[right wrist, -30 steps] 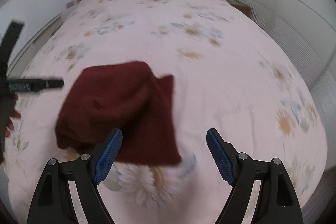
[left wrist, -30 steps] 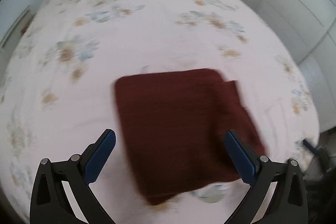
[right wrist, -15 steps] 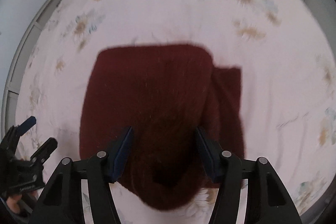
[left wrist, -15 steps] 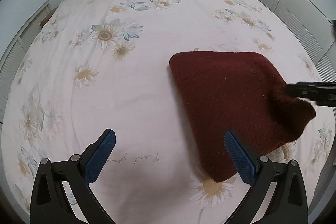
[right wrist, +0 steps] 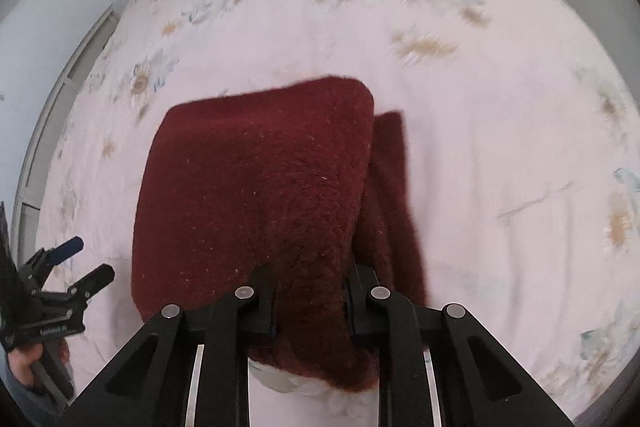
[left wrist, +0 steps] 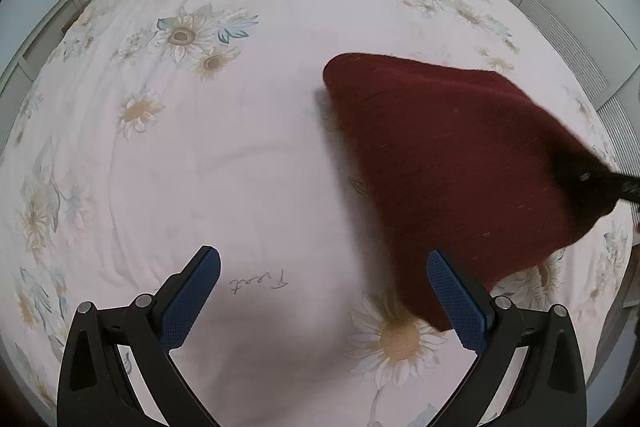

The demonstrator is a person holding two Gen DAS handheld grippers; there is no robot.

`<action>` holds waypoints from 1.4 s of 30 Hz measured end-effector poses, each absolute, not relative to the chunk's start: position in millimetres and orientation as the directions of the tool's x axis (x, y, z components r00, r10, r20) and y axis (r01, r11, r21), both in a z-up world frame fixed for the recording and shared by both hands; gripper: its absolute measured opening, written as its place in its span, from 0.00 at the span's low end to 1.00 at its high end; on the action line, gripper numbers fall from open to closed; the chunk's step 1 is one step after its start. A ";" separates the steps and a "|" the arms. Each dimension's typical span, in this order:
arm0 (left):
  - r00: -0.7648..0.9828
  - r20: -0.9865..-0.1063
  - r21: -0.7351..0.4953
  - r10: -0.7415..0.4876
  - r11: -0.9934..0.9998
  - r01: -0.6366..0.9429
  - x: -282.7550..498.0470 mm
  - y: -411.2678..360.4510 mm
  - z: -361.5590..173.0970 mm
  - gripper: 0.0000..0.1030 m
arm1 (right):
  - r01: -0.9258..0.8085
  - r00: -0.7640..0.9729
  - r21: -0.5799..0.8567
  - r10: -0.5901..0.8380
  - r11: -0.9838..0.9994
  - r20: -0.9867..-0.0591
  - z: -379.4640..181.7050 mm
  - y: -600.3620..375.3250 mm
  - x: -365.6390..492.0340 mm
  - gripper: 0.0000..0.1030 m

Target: Fold small clothes

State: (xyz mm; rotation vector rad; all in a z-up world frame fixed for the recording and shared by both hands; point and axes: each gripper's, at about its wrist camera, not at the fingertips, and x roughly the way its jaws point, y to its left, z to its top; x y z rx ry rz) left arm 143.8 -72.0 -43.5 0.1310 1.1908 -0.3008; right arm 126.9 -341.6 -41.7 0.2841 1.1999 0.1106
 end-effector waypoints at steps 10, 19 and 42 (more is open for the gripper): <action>0.317 -0.930 -0.082 -0.184 0.947 0.310 144.0 -89.5 -48.7 0.99 | 0.121 0.317 0.330 0.278 0.936 -0.907 -86.7 -372.0 104.1 0.41; 0.290 -0.932 -0.135 -0.220 0.949 0.286 155.1 -101.5 -47.3 0.99 | 0.122 0.373 0.300 0.237 0.946 -0.897 -53.5 -385.7 105.9 0.78; 0.143 -0.956 -0.219 -0.255 0.949 0.226 194.6 -164.6 -112.7 0.99 | 0.060 0.275 0.371 0.342 0.927 -0.899 -127.8 -367.2 140.9 0.91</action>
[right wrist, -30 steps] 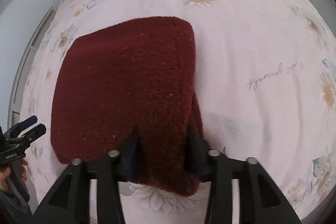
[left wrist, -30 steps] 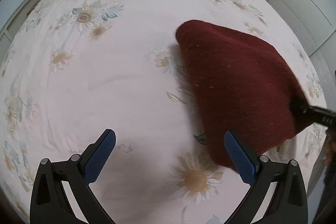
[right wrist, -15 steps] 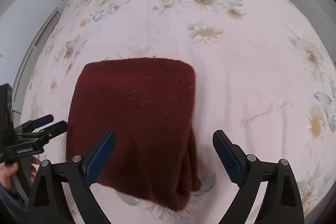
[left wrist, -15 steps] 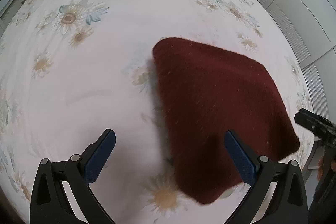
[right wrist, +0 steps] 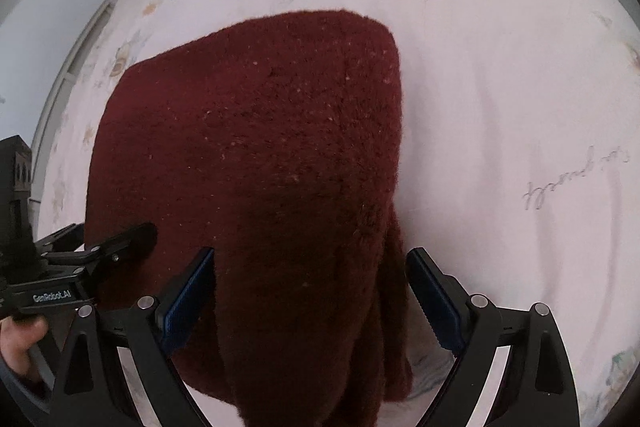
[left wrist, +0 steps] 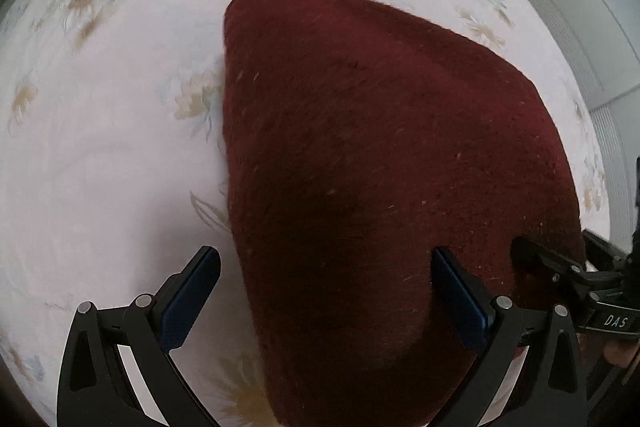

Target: Fold small clothes

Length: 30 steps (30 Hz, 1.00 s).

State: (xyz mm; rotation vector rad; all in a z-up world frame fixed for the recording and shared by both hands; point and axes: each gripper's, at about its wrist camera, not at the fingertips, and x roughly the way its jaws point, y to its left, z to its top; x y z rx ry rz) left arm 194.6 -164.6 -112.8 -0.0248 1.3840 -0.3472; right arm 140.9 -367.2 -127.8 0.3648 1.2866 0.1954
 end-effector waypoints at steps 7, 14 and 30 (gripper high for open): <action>0.204 -0.948 -0.182 -0.245 0.941 0.286 182.6 -165.2 -122.0 1.00 | 0.112 0.260 0.471 0.431 0.875 -0.864 -143.5 -373.8 136.3 0.75; 0.235 -0.937 -0.165 -0.260 0.919 0.358 175.1 -172.3 -113.6 0.65 | 0.083 0.275 0.431 0.395 0.898 -0.876 -125.7 -365.3 130.9 0.48; 0.369 -0.859 -0.182 -0.355 0.885 0.428 186.2 -82.7 -8.0 0.43 | -0.097 0.431 0.392 0.393 0.915 -0.812 -16.2 -267.0 134.3 0.40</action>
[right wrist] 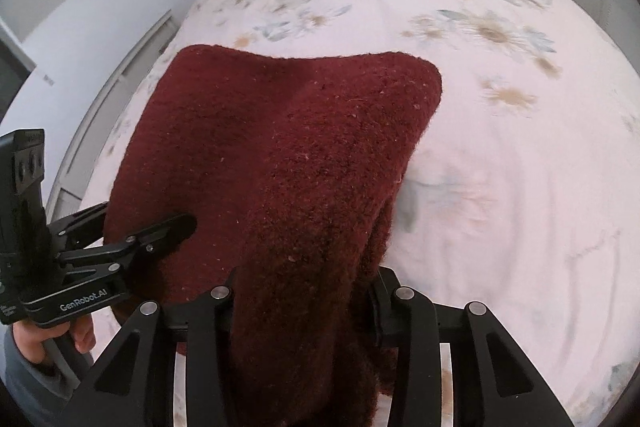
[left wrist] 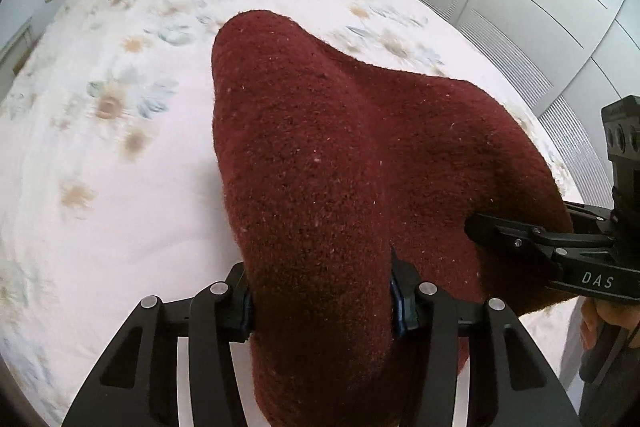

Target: Fold small clothes

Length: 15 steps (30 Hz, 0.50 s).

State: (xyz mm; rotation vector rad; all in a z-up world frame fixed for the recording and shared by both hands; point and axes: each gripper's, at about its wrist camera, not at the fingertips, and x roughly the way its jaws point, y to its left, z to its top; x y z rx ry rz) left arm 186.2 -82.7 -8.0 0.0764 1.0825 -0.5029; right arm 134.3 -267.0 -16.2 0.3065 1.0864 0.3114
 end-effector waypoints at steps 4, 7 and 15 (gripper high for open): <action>0.373 -0.868 -0.179 -0.327 0.908 0.379 189.5 -41.0 -21.7 0.44 | -0.115 0.398 0.339 0.356 0.934 -0.845 -35.9 -227.8 143.0 0.39; 0.343 -0.887 -0.187 -0.309 0.920 0.344 190.9 -17.3 -49.5 0.44 | -0.117 0.345 0.298 0.320 0.947 -0.882 -64.9 -212.9 144.2 0.38; 0.347 -0.891 -0.189 -0.293 0.934 0.303 182.7 -9.3 -95.9 0.60 | -0.095 0.337 0.270 0.287 0.958 -0.897 -90.5 -215.1 141.4 0.49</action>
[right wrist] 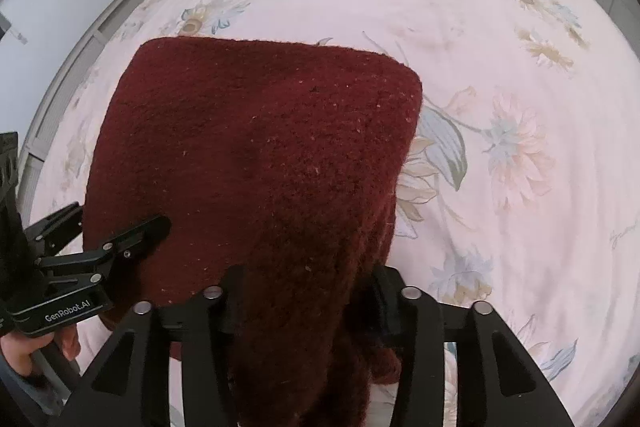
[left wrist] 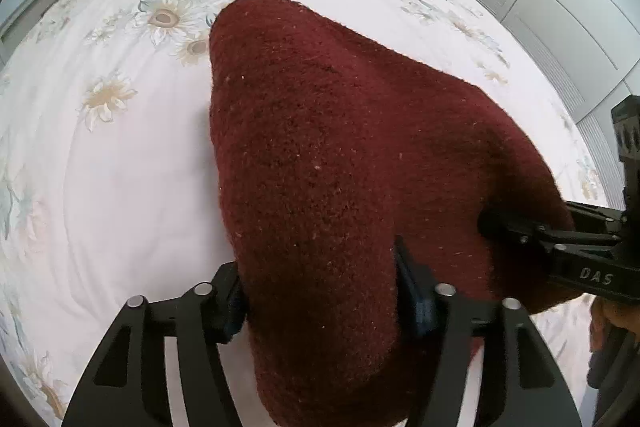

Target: Fold small clothes

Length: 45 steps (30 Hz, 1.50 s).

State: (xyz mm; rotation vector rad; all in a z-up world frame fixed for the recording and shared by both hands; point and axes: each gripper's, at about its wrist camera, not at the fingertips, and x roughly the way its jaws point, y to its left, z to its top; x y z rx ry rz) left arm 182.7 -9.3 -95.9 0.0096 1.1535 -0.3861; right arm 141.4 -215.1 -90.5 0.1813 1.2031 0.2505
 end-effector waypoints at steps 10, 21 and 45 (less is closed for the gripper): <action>0.346 -0.910 -0.143 -0.230 0.955 0.259 178.0 -12.3 -75.3 0.74 | -0.073 0.399 0.195 0.208 0.978 -0.893 -59.7 -218.3 142.4 0.78; 0.335 -0.922 -0.118 -0.196 0.964 0.240 150.6 10.5 -63.8 0.99 | -0.038 0.408 0.122 0.127 0.992 -0.904 -88.5 -247.5 126.4 0.99; 0.549 -0.835 0.063 -0.035 0.986 0.157 59.2 16.5 22.1 0.99 | -0.030 0.635 0.097 0.094 0.995 -0.766 28.2 -269.8 12.1 0.99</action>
